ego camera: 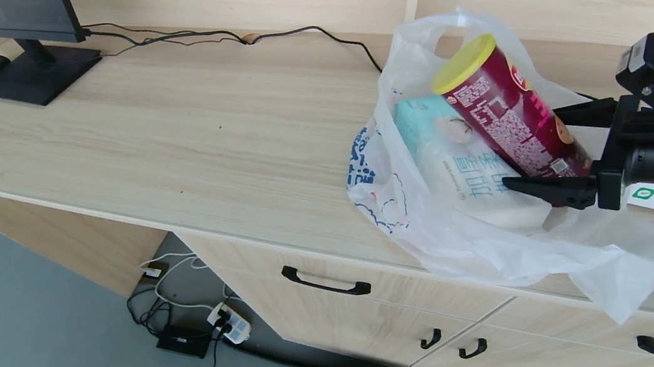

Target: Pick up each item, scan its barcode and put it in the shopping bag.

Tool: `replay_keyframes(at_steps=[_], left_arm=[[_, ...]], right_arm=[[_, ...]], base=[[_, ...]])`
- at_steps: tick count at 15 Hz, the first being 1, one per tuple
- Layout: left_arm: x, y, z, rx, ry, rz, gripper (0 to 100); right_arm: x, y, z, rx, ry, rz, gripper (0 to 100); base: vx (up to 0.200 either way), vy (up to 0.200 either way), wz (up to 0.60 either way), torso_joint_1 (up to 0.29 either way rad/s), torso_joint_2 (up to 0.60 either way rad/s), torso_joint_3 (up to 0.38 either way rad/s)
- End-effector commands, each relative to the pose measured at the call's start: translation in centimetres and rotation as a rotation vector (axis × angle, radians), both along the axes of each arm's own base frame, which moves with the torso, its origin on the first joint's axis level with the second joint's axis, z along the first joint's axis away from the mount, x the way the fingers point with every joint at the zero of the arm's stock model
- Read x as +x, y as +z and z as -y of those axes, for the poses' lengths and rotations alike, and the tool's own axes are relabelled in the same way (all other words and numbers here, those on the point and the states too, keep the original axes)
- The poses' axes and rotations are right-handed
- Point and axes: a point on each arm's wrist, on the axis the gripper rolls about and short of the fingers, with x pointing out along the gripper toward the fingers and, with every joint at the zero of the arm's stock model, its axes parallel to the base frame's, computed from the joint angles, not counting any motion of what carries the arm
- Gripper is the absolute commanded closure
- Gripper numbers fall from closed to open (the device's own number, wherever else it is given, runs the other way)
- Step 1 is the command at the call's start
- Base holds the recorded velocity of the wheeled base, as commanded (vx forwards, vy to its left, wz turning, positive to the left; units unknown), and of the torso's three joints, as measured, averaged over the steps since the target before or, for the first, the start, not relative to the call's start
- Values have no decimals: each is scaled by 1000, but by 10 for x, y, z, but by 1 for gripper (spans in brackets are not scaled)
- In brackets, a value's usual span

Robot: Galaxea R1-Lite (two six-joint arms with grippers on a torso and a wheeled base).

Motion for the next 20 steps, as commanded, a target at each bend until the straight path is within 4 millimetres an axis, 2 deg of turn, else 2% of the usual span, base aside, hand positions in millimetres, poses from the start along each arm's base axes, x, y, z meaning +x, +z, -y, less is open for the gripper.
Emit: replay_keyframes(at_steps=[1,10,15,20], left_arm=[[0,0,0,0,1,0,0],[0,0,0,0,1,-1,0],[0,0,0,0,1,-1,0],[0,0,0,-1,0,-3,0]], right_arm=[[1,-2,0,-1,2,-7,0],[-5,7,11,41,-41,27,0],[-8,5,16,47,-64,19,0],[-7,7,29,47,-117,28,0]], base=[[0,0,0,0,0,0],[0,0,0,0,0,0],[0,0,0,0,0,0],[0,0,0,0,0,0]])
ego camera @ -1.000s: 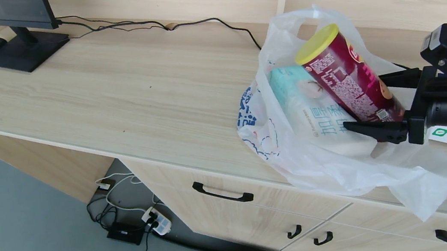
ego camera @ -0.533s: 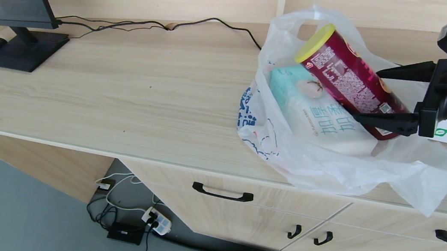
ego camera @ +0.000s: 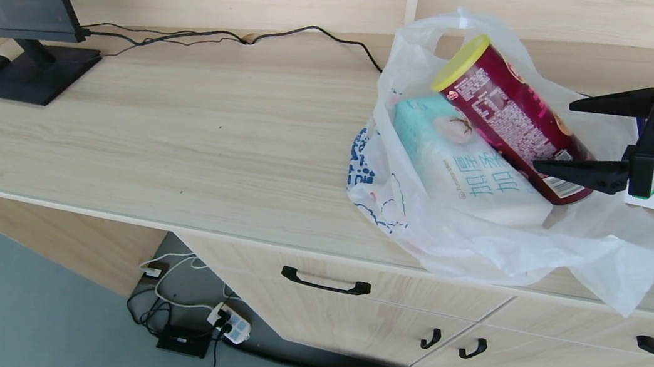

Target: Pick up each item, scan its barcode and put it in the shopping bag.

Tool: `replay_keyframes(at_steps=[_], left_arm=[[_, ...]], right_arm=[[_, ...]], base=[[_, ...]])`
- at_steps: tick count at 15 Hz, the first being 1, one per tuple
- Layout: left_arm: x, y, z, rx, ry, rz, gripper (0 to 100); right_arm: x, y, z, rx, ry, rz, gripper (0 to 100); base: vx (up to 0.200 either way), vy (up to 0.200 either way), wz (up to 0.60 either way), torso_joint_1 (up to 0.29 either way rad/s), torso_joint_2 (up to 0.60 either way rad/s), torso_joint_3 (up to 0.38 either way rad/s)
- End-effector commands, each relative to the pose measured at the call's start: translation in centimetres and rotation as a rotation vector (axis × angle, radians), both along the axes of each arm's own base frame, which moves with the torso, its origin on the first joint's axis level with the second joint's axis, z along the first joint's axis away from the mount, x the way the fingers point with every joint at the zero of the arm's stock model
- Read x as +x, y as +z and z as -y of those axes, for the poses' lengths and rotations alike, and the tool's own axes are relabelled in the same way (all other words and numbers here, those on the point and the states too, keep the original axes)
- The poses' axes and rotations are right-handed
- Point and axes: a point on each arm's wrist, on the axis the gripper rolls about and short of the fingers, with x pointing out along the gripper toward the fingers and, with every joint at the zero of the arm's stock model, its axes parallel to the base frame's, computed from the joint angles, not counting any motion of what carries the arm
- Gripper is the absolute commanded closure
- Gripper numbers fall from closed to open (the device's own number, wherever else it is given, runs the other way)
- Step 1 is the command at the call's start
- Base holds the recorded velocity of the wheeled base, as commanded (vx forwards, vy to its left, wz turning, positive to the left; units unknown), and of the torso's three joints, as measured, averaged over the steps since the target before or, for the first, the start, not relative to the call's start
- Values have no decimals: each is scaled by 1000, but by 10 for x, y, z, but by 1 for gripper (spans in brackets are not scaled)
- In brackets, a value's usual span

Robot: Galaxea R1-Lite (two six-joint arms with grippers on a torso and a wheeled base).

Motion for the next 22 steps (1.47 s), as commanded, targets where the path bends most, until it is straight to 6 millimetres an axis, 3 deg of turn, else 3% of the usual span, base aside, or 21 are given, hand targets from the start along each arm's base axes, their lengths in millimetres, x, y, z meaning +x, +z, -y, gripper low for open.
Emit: replay_keyframes(at_steps=[1,4,6,8,9,10,11,16,17,20,22], left_arm=[[0,0,0,-1,0,-1,0],[0,0,0,-1,0,-1,0],[0,0,0,-2,0,0,0],[0,0,0,-2,0,0,0],[0,0,0,-2,0,-1,0],[0,0,0,-4,0,-1,0],[0,0,0,-4,0,-1,0],[0,0,0,-5,0,-1,0],[0,0,0,-5,0,-1,0],[0,0,0,-7,0,-1,0],[0,0,0,-16,0,-1,0]], right_arm=[[-2,4,2,1,-9,16,0],[-27,12,6,33,-17,49,0],[-64,11,1,70,14,65,0],[-110,-4,0,123,30,62,0],[-121,-11,1,137,38,53,0],[-155,-37,1,177,73,22,0],[-177,-53,2,216,102,2,0],[-256,-116,17,329,73,-28,0],[-264,-129,18,319,46,-66,0],[-262,-128,17,331,6,-69,0],[-263,-117,10,433,-205,-75,0]], base=[[0,0,0,0,0,0],[0,0,0,0,0,0],[0,0,0,0,0,0],[0,0,0,0,0,0],[0,0,0,0,0,0],[0,0,0,0,0,0],[0,0,0,0,0,0],[0,0,0,0,0,0],[0,0,0,0,0,0],[0,0,0,0,0,0],[0,0,0,0,0,0]])
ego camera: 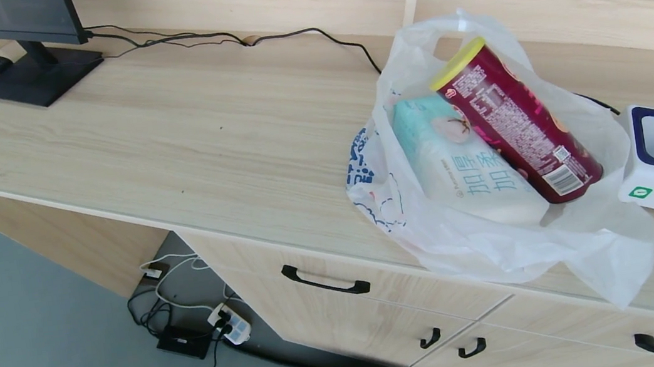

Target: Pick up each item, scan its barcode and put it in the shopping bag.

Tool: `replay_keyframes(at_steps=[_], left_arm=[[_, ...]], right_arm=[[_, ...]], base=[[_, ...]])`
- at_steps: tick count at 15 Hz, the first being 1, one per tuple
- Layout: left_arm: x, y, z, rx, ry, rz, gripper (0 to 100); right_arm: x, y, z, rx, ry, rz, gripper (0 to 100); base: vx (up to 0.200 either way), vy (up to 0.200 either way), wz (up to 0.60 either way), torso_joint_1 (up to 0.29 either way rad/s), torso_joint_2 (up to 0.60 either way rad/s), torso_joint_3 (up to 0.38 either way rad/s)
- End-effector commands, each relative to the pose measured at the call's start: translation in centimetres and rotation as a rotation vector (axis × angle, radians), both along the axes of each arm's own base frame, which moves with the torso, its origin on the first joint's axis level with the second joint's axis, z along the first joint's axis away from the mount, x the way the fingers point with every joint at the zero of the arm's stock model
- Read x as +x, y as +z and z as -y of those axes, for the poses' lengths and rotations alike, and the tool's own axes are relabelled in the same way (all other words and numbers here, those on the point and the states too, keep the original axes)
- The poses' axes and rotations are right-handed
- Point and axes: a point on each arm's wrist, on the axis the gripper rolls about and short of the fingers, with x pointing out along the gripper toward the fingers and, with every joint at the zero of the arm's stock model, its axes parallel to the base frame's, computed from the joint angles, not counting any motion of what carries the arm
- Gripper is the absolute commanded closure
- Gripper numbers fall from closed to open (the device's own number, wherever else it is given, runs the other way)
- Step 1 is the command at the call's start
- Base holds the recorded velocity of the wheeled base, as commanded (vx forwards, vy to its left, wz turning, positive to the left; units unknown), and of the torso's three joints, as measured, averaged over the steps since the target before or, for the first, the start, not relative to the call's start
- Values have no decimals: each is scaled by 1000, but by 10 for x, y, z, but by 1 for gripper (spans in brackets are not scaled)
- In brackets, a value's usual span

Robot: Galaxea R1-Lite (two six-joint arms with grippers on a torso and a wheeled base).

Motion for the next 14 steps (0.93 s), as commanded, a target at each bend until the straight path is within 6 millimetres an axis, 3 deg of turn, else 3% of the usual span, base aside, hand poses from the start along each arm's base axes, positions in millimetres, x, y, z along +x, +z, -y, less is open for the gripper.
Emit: replay_keyframes(at_steps=[1,5,8,12,14], left_arm=[[0,0,0,-12,0,-1,0],[0,0,0,-24,-1,-1,0],[0,0,0,-24,-1,-1,0],[0,0,0,-24,-1,-1,0],[0,0,0,-24,-1,-1,0]], right_arm=[[-5,7,-10,83,-148,-17,0],[-1,-11,-11,13,-60,-26,0],[6,-4,-6,-19,110,-15,0],[2,-40,-3,-46,-101,90,0],[7,-41,1,-61,-277,159,0]], base=[[0,0,0,0,0,0],[0,0,0,0,0,0],[0,0,0,0,0,0],[0,0,0,0,0,0],[0,0,0,0,0,0]])
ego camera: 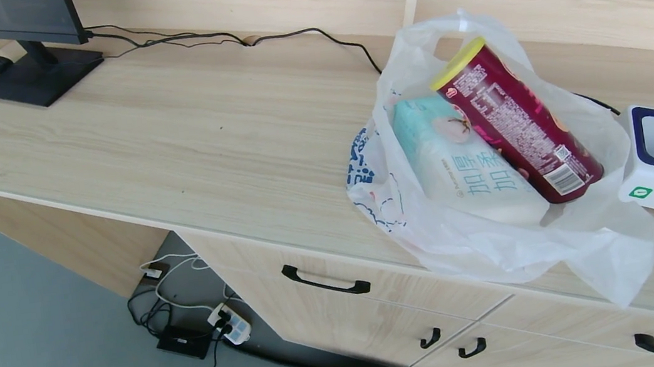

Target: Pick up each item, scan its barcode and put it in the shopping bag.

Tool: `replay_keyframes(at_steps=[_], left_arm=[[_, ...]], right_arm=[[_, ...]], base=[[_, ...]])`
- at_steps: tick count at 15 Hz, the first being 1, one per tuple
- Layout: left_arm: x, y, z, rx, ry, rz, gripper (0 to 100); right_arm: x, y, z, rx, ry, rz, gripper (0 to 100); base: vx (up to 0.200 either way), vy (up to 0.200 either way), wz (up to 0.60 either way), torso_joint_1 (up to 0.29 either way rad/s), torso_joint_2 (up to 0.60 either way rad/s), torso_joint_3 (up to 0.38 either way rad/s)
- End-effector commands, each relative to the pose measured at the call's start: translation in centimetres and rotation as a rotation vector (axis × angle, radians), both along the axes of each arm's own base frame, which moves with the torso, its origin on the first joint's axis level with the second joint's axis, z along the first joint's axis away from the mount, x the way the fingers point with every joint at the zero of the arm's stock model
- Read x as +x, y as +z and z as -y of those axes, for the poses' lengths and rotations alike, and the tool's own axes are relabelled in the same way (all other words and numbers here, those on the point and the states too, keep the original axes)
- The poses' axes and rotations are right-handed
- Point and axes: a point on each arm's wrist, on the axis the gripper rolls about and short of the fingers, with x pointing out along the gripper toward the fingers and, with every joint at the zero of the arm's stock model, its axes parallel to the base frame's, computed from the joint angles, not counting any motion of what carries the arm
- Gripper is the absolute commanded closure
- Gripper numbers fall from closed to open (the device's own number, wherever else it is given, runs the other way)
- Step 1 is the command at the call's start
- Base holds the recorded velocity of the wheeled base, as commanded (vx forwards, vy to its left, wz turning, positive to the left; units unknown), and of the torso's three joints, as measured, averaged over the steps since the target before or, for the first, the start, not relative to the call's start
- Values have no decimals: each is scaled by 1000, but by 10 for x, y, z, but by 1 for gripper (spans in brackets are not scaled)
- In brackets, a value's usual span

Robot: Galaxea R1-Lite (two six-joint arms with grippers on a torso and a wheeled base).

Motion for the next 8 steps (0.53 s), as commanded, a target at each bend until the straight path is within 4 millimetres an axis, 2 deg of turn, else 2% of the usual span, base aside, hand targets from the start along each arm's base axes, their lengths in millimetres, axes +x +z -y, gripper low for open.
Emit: replay_keyframes(at_steps=[1,2,5,8], left_arm=[[0,0,0,0,1,-1,0],[0,0,0,0,1,-1,0],[0,0,0,0,1,-1,0],[0,0,0,-2,0,0,0]], right_arm=[[1,-12,1,14,-57,-26,0],[2,-13,3,84,-113,-54,0],[2,-16,9,123,-410,-77,0],[2,-17,9,125,-389,-86,0]], base=[[0,0,0,0,0,0],[0,0,0,0,0,0],[0,0,0,0,0,0],[0,0,0,0,0,0]])
